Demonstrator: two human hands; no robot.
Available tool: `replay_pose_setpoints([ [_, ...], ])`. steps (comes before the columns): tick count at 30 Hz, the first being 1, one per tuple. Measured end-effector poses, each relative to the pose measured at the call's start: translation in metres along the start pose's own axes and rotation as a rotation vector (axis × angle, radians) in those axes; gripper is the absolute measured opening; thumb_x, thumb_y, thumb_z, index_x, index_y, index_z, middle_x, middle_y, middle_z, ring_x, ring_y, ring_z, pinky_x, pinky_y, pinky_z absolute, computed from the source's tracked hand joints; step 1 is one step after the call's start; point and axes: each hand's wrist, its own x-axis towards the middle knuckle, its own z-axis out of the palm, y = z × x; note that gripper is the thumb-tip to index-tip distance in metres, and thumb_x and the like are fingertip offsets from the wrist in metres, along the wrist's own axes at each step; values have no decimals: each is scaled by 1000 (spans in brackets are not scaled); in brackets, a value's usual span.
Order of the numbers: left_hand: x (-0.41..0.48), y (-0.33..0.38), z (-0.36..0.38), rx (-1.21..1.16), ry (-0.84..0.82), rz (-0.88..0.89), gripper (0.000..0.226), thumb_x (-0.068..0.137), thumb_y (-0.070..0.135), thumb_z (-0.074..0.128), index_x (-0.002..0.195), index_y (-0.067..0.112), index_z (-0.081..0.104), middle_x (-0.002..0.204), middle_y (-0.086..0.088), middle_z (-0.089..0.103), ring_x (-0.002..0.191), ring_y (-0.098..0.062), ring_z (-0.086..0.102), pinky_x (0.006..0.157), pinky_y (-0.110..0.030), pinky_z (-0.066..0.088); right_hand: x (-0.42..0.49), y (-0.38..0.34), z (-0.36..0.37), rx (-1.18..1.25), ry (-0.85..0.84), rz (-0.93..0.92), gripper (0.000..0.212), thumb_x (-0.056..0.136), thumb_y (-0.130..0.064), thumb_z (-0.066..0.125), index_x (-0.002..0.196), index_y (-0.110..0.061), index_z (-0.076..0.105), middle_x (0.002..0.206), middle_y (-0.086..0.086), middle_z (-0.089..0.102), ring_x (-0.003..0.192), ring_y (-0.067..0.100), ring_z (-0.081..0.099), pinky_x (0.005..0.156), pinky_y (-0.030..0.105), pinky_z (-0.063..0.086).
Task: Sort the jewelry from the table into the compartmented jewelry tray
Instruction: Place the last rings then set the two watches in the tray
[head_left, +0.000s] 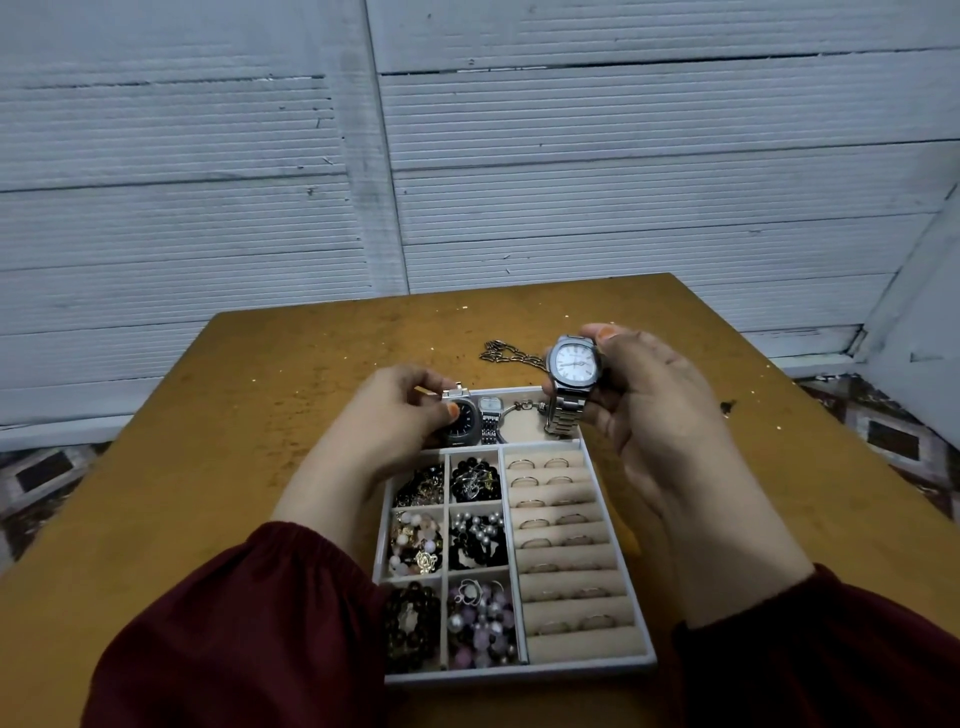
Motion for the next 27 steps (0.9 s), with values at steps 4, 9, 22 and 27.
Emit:
replay_pose_setpoints([
  [4, 1, -2, -6, -2, -17, -1, 8, 88, -1, 60, 91, 7, 60, 91, -19, 64, 69, -20, 60, 54, -25, 56, 0, 2, 0, -8, 8, 1, 14, 97, -12, 47, 97, -9, 60, 90, 15, 69, 64, 23, 68, 67, 33, 54],
  [9, 2, -3, -9, 41, -33, -12, 11, 91, 3, 57, 97, 7, 65, 92, -14, 66, 68, -16, 60, 65, -30, 56, -1, 0, 1, 1, -5, 12, 14, 97, -13, 47, 98, -9, 60, 97, 19, 69, 65, 22, 68, 63, 29, 56],
  [22, -1, 1, -4, 311, 0, 154, 20, 92, 6, 56, 108, 15, 63, 98, -6, 65, 85, -23, 67, 82, -41, 57, -2, -2, 4, 0, -8, -1, 14, 97, -11, 45, 97, -8, 59, 89, 17, 69, 60, 20, 68, 60, 29, 52],
  [27, 1, 0, -5, 342, 31, 145, 9, 89, 10, 62, 96, 12, 67, 82, -5, 68, 80, -24, 68, 79, -38, 57, -4, -3, 5, 12, -7, 0, 14, 97, -11, 45, 94, -9, 59, 91, 19, 69, 60, 20, 68, 58, 27, 55],
])
